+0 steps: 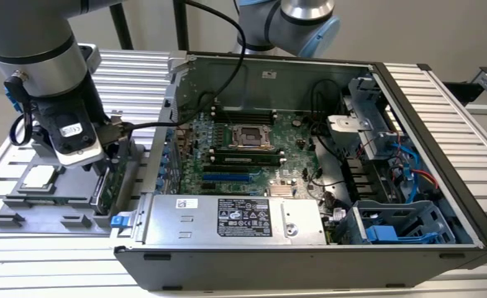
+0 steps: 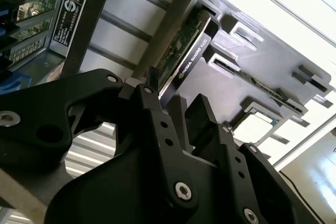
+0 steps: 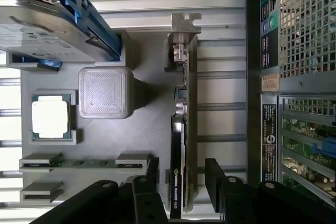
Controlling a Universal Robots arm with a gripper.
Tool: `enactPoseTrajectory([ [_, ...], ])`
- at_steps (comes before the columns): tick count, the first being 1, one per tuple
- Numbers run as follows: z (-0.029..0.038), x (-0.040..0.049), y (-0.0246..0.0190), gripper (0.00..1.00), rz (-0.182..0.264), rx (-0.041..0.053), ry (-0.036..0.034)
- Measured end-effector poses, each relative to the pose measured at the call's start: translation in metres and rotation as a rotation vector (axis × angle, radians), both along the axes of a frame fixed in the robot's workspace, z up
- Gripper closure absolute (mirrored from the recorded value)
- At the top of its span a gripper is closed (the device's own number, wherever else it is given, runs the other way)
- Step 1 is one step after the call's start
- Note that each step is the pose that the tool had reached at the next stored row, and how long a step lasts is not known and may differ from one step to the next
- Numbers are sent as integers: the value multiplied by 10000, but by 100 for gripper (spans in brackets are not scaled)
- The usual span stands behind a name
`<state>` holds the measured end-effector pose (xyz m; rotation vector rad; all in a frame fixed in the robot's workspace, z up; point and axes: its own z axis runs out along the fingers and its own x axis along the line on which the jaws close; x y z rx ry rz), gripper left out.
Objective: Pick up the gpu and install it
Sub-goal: 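Pick up the gpu and move the gpu toward the slot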
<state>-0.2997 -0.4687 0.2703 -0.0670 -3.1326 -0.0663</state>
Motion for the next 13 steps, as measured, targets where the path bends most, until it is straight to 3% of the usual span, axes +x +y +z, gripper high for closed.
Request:
enactPoseTrajectory([
  [13, -59, 0, 0, 0, 0, -2, 2],
])
